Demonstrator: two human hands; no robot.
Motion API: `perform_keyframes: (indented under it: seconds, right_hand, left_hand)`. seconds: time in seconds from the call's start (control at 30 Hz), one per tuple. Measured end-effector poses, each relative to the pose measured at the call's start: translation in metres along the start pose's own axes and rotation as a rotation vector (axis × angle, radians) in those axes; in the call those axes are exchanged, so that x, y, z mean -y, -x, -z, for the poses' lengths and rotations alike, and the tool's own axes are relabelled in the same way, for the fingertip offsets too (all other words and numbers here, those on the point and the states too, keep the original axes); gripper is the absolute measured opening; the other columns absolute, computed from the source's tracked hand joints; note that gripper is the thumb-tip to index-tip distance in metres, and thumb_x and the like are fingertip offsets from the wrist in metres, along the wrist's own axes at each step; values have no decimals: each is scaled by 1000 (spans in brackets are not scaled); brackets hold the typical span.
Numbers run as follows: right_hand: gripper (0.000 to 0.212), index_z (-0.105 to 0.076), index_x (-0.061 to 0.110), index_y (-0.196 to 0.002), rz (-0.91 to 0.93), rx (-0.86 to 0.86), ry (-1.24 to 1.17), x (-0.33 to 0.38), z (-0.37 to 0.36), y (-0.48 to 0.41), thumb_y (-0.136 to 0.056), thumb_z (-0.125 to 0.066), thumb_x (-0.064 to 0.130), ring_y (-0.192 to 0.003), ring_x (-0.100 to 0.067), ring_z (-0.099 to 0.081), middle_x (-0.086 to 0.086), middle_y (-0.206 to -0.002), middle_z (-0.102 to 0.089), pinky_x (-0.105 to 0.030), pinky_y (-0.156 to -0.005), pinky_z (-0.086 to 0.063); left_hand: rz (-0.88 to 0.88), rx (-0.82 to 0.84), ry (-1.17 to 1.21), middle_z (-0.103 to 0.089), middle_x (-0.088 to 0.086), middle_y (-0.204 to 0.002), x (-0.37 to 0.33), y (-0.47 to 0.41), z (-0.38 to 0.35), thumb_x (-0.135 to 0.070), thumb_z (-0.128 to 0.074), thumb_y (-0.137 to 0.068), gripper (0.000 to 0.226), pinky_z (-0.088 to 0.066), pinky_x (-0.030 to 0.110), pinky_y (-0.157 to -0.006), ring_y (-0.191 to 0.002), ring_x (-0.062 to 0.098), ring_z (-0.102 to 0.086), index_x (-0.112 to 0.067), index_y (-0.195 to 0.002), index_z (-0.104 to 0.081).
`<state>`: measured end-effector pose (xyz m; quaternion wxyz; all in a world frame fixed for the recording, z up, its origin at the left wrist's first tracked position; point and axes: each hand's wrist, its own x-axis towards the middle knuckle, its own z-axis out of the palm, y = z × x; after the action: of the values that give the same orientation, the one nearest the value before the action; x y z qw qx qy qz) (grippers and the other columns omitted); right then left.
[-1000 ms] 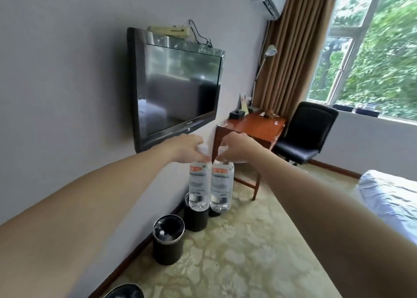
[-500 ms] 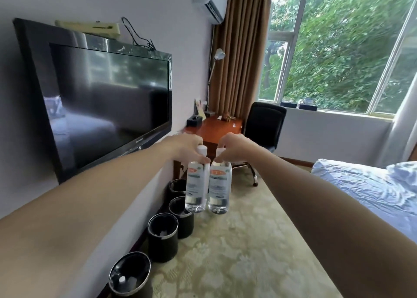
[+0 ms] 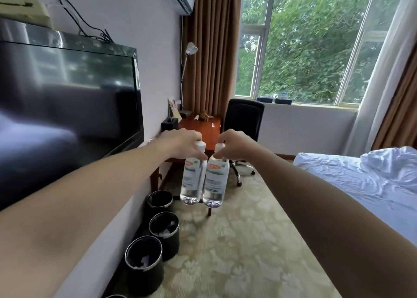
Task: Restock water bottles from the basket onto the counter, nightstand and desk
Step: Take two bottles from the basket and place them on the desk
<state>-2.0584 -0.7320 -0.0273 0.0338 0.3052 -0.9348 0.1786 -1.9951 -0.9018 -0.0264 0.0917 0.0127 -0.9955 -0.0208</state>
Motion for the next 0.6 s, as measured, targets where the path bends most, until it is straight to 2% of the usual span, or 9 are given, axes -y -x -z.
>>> perform_keyframes:
  seconds: [0.13, 0.33, 0.43, 0.6]
  right_hand:
    - [46, -62, 22, -117, -29, 8, 21, -31, -1, -43, -77, -76, 38, -94, -21, -61, -2, -108, -62, -40, -84, -56]
    - [36, -67, 22, -108, -22, 6, 37, -92, 13, -112, -77, -78, 35, -88, -20, -61, -2, -98, -63, -33, -74, -54]
    - [34, -66, 24, -106, -20, -4, 47, -127, 25, -152, -76, -78, 36, -89, -20, -61, -1, -99, -63, -35, -77, -55]
    - [36, -64, 27, -110, -9, 0, 65, -179, 33, -215, -77, -75, 36, -93, -22, -61, -2, -105, -61, -38, -82, -55]
  left_hand:
    - [-13, 4, 17, -60, -8, -94, -1, -52, -20, -69, -62, -77, 48, -42, 36, -72, -90, 19, -57, -29, -102, -54]
    - [-49, -14, 11, -61, -8, -97, -16, -141, -35, -68, -61, -78, 49, -40, 35, -68, -90, 19, -57, -30, -108, -55]
    - [-45, -21, 3, -61, -7, -101, -24, -195, -42, -69, -60, -79, 50, -43, 36, -70, -94, 20, -59, -30, -111, -54]
    - [-11, -44, 14, -62, -7, -99, -34, -272, -60, -69, -60, -78, 48, -41, 35, -68, -92, 21, -59, -32, -107, -52]
